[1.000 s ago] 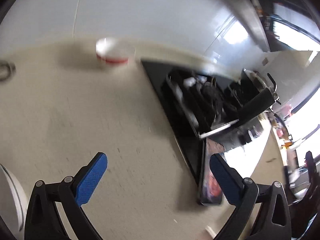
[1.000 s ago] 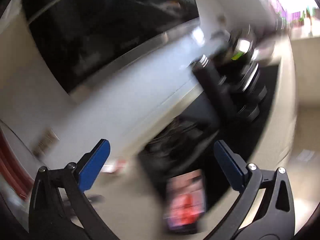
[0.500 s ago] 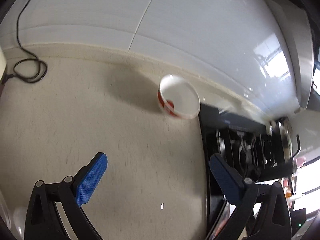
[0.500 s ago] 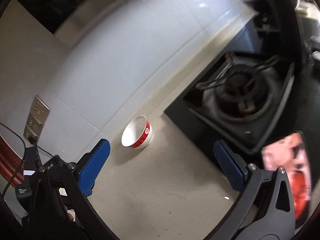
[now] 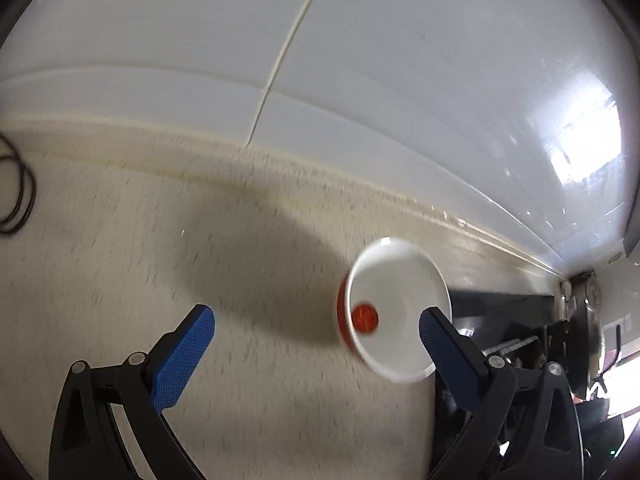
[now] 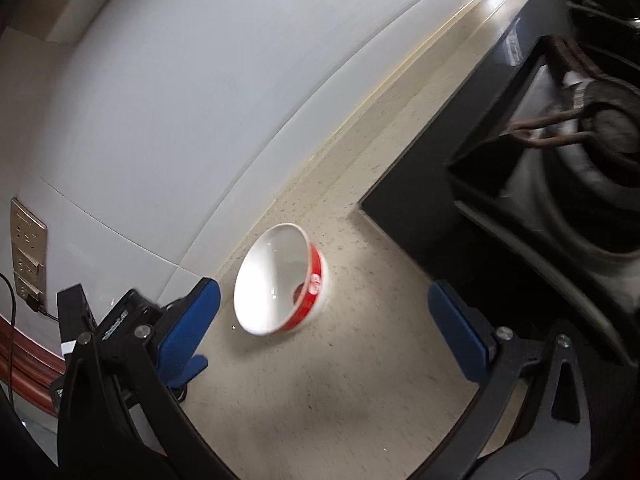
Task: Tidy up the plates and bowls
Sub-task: 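Grasp the red-band bowl rim with both tools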
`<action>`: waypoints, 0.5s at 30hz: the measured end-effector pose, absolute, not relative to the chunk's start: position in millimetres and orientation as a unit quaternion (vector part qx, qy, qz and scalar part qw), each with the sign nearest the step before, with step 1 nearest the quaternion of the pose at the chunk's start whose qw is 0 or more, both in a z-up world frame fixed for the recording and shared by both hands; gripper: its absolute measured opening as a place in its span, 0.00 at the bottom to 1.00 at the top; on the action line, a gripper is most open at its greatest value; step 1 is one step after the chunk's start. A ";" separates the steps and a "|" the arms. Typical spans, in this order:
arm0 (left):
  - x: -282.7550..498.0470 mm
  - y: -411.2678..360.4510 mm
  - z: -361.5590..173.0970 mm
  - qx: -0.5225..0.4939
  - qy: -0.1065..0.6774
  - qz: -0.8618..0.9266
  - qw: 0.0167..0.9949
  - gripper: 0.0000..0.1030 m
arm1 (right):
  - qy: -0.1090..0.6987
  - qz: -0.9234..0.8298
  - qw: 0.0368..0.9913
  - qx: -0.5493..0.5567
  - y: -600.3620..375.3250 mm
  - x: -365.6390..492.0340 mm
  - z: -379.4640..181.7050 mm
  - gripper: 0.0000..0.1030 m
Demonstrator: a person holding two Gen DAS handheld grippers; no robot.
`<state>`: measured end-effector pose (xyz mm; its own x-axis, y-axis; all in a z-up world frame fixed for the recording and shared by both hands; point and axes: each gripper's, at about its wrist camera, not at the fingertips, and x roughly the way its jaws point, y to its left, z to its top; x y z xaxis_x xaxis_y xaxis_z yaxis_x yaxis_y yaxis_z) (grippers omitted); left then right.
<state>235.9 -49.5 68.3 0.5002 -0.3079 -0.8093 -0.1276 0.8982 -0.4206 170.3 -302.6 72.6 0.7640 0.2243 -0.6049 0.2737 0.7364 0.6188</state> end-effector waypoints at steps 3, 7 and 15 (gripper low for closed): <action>248.9 -58.3 56.2 -0.212 0.504 -0.060 0.835 1.00 | 0.352 -0.012 0.866 0.356 -294.3 186.2 64.9 1.00; 257.8 -61.1 37.1 -0.228 0.510 -0.053 0.828 0.96 | 0.372 -0.010 0.861 0.346 -285.5 200.9 50.4 0.99; 263.4 -73.1 22.0 -0.204 0.509 -0.051 0.834 0.62 | 0.419 0.004 0.843 0.338 -271.5 221.6 18.1 0.64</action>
<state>263.4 -73.1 22.0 0.4757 -0.2939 -0.8290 -0.1225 0.9112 -0.3933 221.6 -271.5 18.1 0.6489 0.2907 -0.7031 0.2757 0.7715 0.5734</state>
